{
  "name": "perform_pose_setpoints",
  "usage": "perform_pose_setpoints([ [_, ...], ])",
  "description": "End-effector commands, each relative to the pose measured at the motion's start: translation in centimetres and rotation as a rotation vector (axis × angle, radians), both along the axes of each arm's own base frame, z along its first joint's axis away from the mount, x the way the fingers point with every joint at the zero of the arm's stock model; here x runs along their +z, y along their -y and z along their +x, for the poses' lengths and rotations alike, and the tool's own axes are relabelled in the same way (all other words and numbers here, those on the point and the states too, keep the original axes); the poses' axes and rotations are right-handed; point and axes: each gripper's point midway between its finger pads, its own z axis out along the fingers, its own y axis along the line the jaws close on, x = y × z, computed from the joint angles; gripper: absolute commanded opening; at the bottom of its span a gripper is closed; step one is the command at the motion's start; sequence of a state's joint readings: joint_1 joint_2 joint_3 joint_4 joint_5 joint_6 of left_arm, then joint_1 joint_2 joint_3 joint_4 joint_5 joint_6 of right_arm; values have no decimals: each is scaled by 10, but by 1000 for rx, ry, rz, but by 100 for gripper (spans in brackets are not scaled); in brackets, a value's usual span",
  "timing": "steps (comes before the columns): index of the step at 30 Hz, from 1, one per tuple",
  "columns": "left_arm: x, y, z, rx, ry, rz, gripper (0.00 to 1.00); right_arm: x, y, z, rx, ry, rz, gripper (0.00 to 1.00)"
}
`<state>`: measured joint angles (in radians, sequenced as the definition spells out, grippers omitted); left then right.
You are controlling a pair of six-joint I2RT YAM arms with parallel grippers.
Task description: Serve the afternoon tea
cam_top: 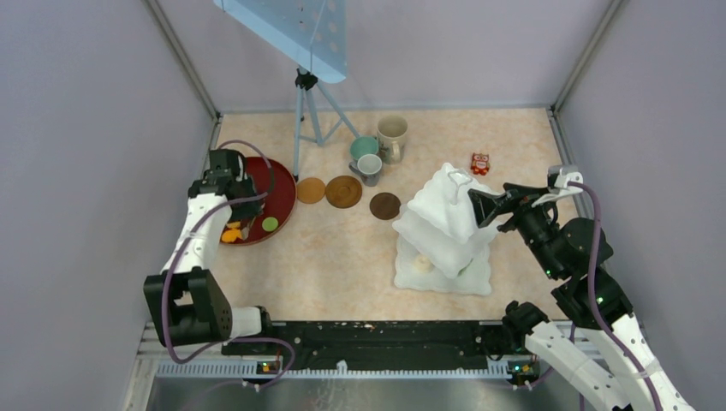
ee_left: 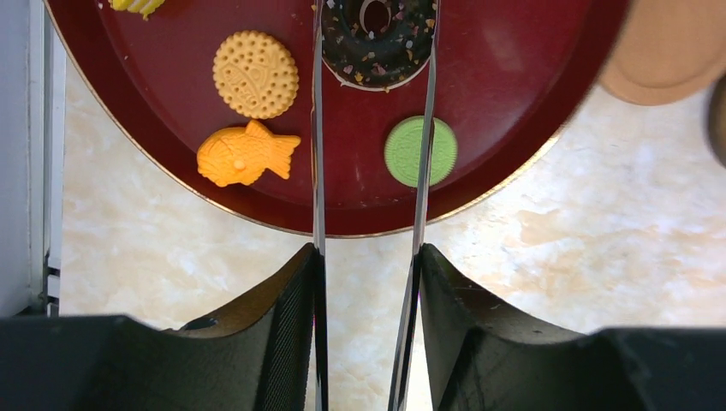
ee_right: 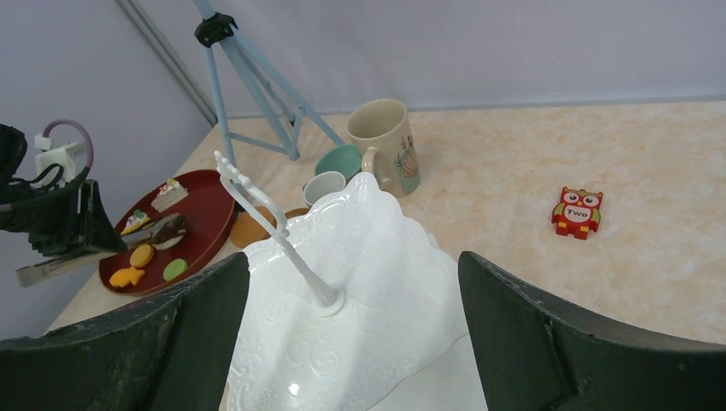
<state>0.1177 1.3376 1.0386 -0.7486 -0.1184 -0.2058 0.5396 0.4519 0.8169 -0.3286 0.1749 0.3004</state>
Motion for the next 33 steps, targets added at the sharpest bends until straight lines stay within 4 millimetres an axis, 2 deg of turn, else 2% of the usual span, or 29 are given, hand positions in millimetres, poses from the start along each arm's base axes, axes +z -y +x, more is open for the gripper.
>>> perform_pose_setpoints([
  [1,56,20,12,-89,158,-43,41,19,2,-3,-7,47,31,90],
  [5,82,50,11,-170,207,-77,41,32,11,-5,-37,72,19,90],
  [9,98,107,2,-315,215,-112,41,43,24,-9,-88,92,-5,90],
  [14,121,183,-21,-506,252,-186,39,57,39,-12,-149,121,-10,90],
  [22,162,270,-68,-755,406,-361,38,67,45,-13,-180,123,33,90],
  [27,171,313,-87,-887,448,-359,38,71,45,-15,-180,122,58,90],
  [33,165,355,-95,-997,457,-320,38,74,49,-17,-190,124,59,90],
])
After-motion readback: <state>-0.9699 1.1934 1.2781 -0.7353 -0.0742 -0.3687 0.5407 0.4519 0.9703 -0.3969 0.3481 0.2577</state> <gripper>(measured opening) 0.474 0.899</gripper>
